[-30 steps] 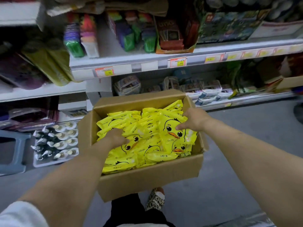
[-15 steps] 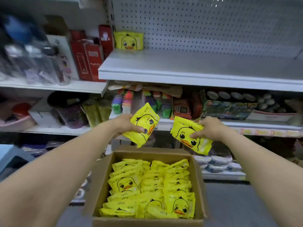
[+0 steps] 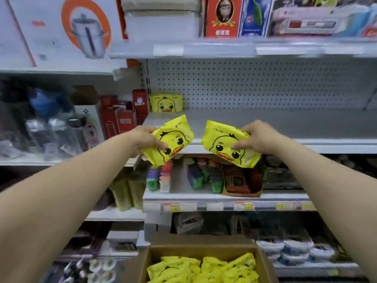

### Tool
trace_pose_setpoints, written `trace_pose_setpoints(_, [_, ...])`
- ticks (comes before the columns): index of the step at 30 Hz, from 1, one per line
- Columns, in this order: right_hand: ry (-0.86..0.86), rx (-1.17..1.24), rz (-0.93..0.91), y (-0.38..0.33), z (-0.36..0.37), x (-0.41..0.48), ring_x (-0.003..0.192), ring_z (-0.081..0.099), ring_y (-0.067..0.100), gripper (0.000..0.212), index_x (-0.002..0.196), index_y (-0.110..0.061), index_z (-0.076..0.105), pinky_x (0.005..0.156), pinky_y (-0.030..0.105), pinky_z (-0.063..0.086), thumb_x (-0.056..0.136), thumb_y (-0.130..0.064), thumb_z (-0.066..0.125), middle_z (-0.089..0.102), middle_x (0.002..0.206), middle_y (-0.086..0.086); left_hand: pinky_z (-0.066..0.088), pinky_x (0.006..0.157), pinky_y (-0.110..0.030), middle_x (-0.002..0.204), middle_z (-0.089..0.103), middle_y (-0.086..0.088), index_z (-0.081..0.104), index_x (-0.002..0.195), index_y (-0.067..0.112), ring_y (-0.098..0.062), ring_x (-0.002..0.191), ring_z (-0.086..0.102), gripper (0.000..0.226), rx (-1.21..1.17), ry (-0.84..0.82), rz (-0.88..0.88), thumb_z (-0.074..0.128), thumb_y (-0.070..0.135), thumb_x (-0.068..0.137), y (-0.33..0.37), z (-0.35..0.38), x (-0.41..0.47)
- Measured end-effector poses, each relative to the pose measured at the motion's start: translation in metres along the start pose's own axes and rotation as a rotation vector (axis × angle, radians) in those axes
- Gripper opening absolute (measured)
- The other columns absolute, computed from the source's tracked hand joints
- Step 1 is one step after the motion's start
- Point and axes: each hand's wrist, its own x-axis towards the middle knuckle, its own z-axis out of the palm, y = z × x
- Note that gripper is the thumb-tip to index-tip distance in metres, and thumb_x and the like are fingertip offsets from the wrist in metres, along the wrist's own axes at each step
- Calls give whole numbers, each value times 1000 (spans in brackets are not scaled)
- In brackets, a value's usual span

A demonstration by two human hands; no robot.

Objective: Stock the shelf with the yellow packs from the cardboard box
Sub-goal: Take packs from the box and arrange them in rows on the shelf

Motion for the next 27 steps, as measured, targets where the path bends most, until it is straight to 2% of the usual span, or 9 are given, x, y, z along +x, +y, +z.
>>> trace_pose_setpoints(2, [12,7,-7,-5,-2,22,76,65,21,34,84,-21,75,69,30,52,67,-50,85,71,76,2,60,64,-36,99,72,-14,64,116,5,-26,80,70,42,-29,-5,-16,77,-4,76,12,-7,28])
trace_pose_setpoints(4, [16,13,-14,-9,-4,45,72,62,16,26,78,-26,72,60,26,45,69,-47,85,67,71,-3,55,61,-32,95,71,-11,63,118,4,-22,78,68,45,-5,6,-15,78,-2,75,19,-12,58])
trace_pose_setpoints(9, [15,40,-27,-12,0,101,72,62,11,23,76,-26,69,58,24,43,73,-44,84,68,72,-8,47,101,-41,132,59,-13,46,141,8,-30,117,58,88,107,46,-4,90,14,64,16,-23,128])
trace_pose_setpoints(13, [-28,28,-26,-11,12,143,89,64,16,47,99,-25,70,71,27,46,67,-58,81,68,91,-8,51,90,-35,124,63,-4,55,134,11,-24,110,60,74,294,-28,46,87,28,70,18,-37,171])
trace_pose_setpoints(17, [-92,-42,-111,-25,16,175,90,60,14,28,97,-29,67,76,26,48,77,-45,80,65,89,-14,47,103,-43,130,62,0,55,136,20,-23,117,58,93,545,-56,119,85,54,55,25,-56,218])
trace_pose_setpoints(19, [-104,-96,-147,-33,20,189,88,59,13,25,97,-30,65,70,22,44,80,-43,77,61,86,-18,43,106,-43,142,51,-2,47,143,21,-27,127,50,96,654,-9,125,84,53,60,32,-62,237])
trace_pose_setpoints(21, [-118,-121,-168,-38,24,202,88,59,12,24,99,-29,65,69,21,44,81,-42,75,62,86,-17,43,101,-35,144,46,-6,44,143,19,-28,129,47,85,723,60,151,82,43,72,36,-65,256])
trace_pose_setpoints(24, [-139,-97,-176,-41,29,217,91,62,14,28,103,-25,68,80,30,51,81,-41,75,66,95,-10,40,85,-28,133,55,-8,50,135,17,-26,119,53,74,749,98,209,83,39,72,35,-70,285])
trace_pose_setpoints(27, [-122,-10,-170,-43,34,230,88,63,10,28,97,-28,68,77,32,53,74,-39,81,67,94,-11,40,84,-29,132,54,-8,49,134,16,-26,118,53,75,784,108,238,84,39,71,34,-74,308])
